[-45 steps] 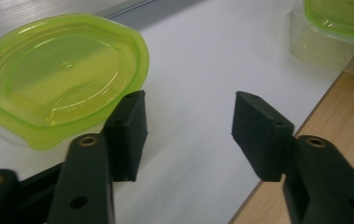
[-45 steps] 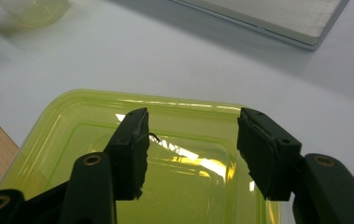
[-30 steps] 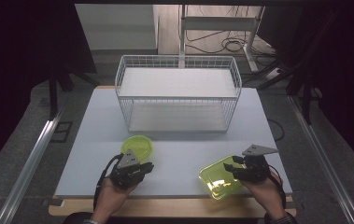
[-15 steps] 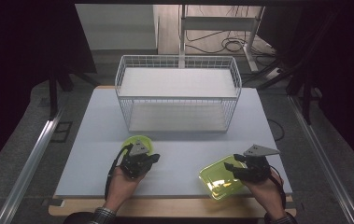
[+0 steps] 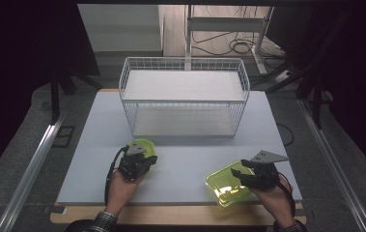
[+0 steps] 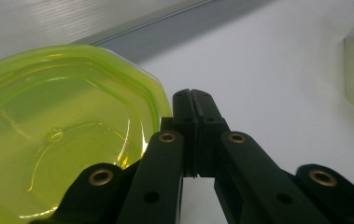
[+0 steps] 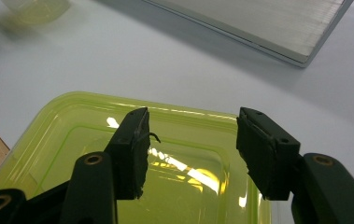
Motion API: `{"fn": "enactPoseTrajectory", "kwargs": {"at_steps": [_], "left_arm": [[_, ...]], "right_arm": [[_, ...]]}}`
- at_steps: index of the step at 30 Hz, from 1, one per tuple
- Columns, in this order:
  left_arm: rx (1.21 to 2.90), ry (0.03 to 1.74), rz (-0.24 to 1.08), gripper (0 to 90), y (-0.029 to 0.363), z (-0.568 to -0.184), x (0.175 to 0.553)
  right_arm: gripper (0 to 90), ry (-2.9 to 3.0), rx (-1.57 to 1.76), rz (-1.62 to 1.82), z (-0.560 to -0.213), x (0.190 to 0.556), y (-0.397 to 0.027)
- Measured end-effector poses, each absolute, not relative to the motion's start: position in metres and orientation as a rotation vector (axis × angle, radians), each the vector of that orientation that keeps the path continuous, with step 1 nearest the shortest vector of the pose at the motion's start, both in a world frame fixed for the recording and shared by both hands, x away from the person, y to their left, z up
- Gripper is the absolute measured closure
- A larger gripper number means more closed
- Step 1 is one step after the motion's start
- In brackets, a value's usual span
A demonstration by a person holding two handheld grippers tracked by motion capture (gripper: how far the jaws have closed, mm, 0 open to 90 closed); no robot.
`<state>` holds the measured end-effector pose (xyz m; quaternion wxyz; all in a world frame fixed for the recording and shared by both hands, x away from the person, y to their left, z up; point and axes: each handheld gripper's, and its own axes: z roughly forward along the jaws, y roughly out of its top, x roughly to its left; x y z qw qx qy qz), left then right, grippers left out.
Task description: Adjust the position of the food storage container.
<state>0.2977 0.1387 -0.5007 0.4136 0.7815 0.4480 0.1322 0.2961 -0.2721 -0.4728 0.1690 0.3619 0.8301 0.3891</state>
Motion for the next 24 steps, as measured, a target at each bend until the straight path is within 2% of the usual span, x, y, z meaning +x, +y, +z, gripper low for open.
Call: {"fn": "enactPoseTrajectory", "kwargs": {"at_steps": [15,24], "left_arm": [[1.923,1.224,0.343,89.7,0.173,-0.504,0.3],[1.878,1.278,0.367,89.7,0.192,-0.506,0.301]], "right_arm": [[43.1,2.366,1.055,1.092,-0.475,0.298,-0.274],[45.6,2.365,1.072,1.087,-0.475,0.3,-0.277]]}}
